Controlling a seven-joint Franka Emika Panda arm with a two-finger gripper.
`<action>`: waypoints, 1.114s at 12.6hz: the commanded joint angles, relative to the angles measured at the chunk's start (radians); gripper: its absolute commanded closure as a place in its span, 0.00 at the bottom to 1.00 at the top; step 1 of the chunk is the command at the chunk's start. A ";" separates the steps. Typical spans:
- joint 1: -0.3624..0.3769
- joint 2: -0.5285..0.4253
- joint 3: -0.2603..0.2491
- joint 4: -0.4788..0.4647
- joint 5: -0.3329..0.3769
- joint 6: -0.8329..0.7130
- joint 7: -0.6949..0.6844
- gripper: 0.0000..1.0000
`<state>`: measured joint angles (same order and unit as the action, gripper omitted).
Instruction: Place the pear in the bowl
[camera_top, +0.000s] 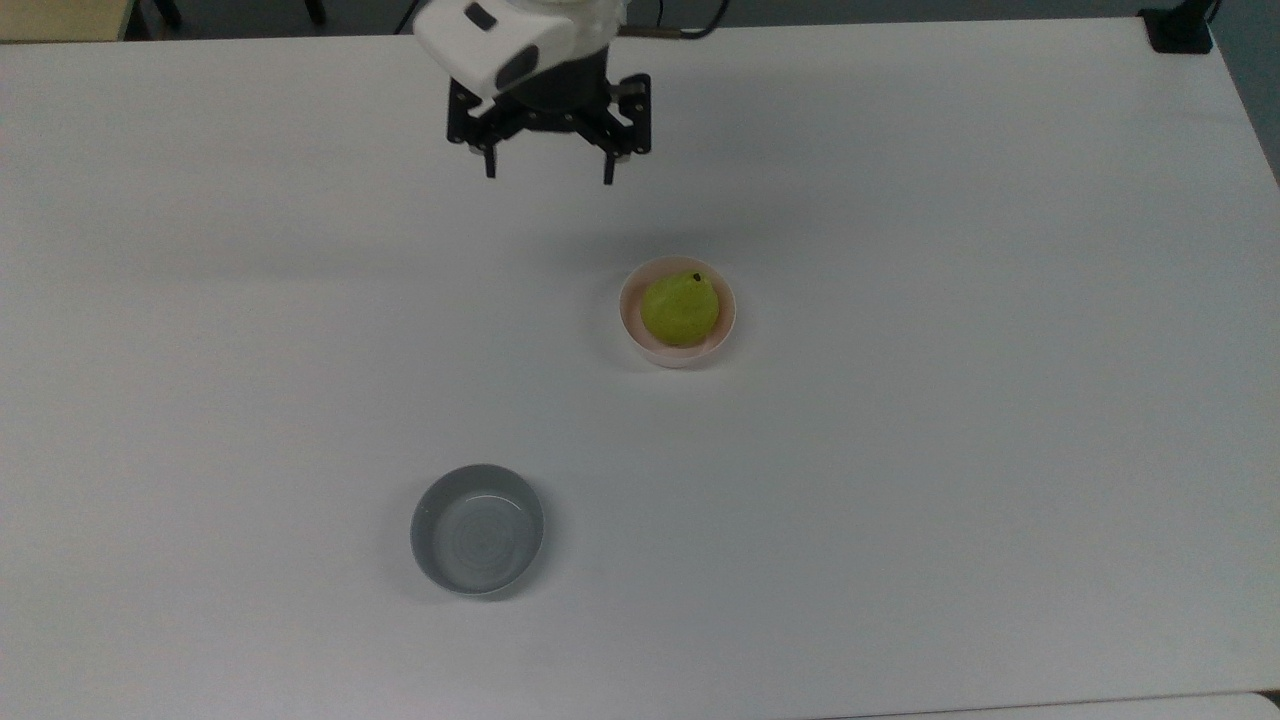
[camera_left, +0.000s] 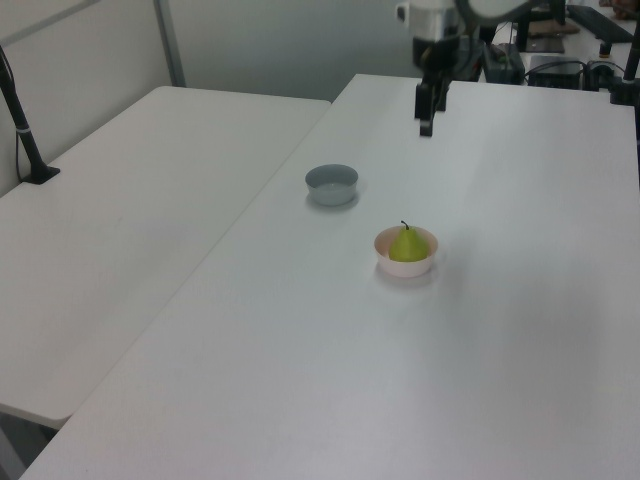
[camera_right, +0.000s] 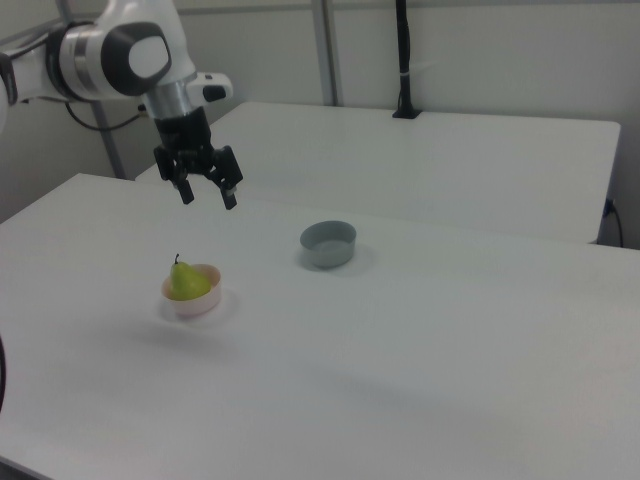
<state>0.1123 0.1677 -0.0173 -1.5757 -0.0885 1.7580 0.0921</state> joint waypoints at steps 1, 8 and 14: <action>-0.052 -0.105 -0.004 -0.017 0.018 -0.089 -0.020 0.00; -0.111 -0.151 -0.006 -0.007 0.022 -0.137 -0.035 0.00; -0.105 -0.137 -0.006 0.013 0.059 -0.137 -0.029 0.00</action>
<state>0.0030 0.0356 -0.0196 -1.5707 -0.0478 1.6382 0.0829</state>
